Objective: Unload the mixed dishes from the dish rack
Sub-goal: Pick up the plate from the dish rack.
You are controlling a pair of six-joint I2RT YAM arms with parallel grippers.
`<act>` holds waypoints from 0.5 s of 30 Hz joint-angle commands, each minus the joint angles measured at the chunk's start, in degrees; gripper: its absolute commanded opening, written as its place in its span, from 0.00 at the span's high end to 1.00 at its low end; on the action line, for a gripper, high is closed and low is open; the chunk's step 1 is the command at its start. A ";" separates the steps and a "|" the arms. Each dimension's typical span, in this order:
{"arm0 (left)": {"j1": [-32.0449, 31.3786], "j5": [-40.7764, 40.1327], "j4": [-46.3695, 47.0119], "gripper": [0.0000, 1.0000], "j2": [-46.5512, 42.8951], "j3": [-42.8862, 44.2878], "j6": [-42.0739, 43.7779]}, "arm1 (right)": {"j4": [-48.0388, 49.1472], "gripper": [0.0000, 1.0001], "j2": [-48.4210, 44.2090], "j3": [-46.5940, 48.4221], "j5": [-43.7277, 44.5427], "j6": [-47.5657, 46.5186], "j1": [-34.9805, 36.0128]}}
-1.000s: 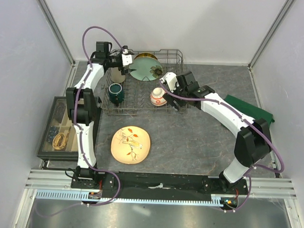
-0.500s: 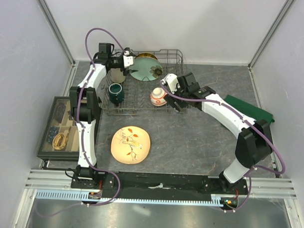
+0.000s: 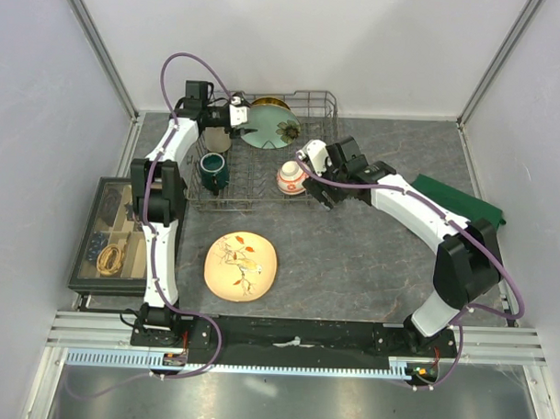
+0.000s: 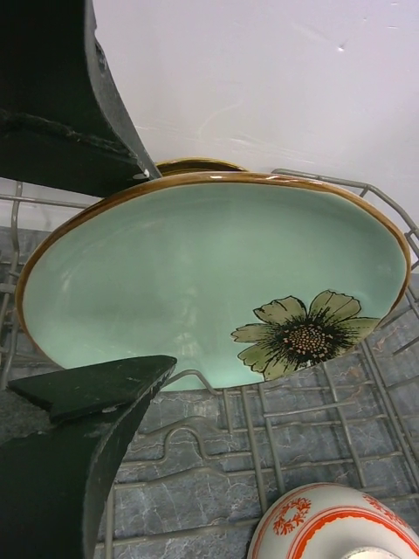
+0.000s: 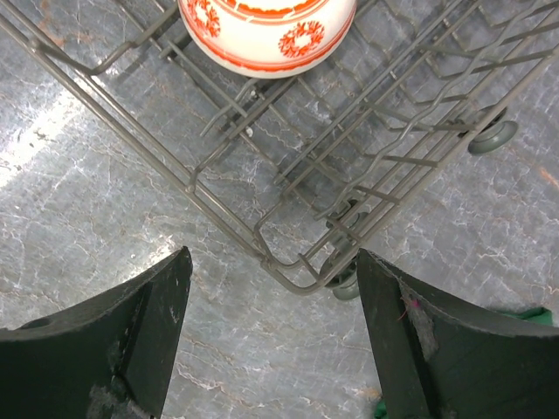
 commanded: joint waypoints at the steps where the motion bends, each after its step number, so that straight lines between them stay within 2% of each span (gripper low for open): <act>1: -0.21 2.60 0.20 0.32 1.22 2.06 2.78 | 1.23 0.16 -0.08 -1.06 -0.56 0.79 -0.26; 15: -0.39 3.22 2.93 0.49 0.17 1.01 0.05 | 1.67 0.16 -0.70 -2.73 0.23 0.78 -0.44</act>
